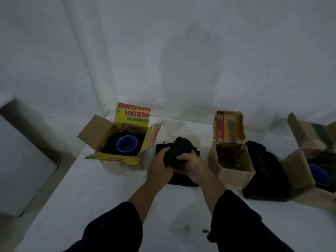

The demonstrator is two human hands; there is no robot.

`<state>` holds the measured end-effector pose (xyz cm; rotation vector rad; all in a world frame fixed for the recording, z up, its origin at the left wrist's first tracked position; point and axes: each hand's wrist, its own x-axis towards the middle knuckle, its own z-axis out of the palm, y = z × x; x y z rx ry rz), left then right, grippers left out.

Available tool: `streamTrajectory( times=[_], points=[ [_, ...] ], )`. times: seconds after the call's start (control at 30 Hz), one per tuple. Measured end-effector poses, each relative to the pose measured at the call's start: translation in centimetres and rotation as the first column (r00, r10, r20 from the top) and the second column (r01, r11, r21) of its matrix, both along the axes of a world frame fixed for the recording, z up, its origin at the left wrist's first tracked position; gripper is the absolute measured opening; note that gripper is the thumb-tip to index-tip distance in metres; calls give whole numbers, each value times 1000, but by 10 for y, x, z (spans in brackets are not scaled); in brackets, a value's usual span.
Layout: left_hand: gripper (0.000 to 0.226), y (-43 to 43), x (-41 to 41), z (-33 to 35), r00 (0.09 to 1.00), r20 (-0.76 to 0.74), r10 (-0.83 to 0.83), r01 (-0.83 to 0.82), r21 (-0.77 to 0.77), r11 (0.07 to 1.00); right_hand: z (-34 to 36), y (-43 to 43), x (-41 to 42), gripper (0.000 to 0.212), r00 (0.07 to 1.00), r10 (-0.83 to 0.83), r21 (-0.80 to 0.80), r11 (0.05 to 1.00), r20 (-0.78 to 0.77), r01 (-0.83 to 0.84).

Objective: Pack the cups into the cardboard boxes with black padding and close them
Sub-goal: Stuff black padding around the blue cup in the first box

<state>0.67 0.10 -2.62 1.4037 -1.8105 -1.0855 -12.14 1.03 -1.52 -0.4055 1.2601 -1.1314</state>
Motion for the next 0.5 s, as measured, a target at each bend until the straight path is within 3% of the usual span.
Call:
streamTrajectory(
  times=[0.2, 0.33, 0.5],
  points=[
    [61, -1, 5, 25, 991, 38, -126, 129, -105, 986, 24, 0, -20, 80, 999, 40, -160, 987, 35, -34],
    [73, 3, 14, 44, 991, 22, -135, 135, -282, 950, 46, -6, -25, 60, 992, 122, -230, 965, -41, -128],
    [41, -3, 34, 56, 999, 19, -30, 35, -546, 837, 72, -23, -19, 36, 985, 133, -272, 949, -108, -158]
  ],
)
